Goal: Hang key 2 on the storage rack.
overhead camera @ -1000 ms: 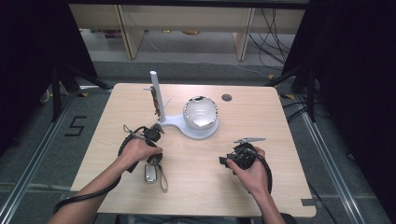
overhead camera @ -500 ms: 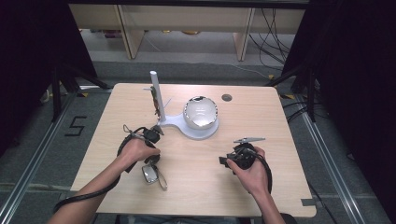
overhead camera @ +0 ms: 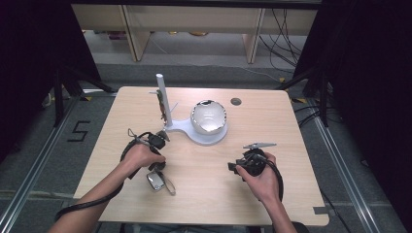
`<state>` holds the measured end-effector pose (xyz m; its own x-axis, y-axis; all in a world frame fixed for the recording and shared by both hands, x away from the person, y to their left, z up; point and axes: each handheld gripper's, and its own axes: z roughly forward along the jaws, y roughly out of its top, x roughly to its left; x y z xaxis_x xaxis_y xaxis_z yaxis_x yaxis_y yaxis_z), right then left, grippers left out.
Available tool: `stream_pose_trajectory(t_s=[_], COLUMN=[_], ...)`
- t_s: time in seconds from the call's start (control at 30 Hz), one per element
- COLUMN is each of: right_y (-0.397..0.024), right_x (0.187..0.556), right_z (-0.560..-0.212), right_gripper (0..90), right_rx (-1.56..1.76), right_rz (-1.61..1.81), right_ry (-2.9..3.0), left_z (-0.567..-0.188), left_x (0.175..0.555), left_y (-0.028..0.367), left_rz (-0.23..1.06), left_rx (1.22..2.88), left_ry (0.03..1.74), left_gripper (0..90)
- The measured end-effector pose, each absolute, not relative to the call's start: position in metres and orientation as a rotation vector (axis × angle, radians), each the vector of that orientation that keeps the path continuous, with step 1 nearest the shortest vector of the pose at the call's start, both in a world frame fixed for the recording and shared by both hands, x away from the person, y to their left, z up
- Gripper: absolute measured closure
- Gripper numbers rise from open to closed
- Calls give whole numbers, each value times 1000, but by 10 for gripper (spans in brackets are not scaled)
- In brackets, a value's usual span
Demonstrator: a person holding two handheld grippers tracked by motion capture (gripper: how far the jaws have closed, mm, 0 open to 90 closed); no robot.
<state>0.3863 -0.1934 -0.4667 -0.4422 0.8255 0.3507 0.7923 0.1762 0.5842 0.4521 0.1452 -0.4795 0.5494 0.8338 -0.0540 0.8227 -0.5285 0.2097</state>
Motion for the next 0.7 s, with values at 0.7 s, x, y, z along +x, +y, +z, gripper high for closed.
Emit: stream_pose_trajectory(t_s=[0.7], right_y=[-192], right_x=[385], right_z=[-467], right_gripper=[584], right_rx=[1617], right_rz=[1065], right_ry=[2335], left_z=[-480], left_x=[450], left_y=[147], left_rz=[88], left_rx=[2688], left_ry=[1278], left_gripper=[689])
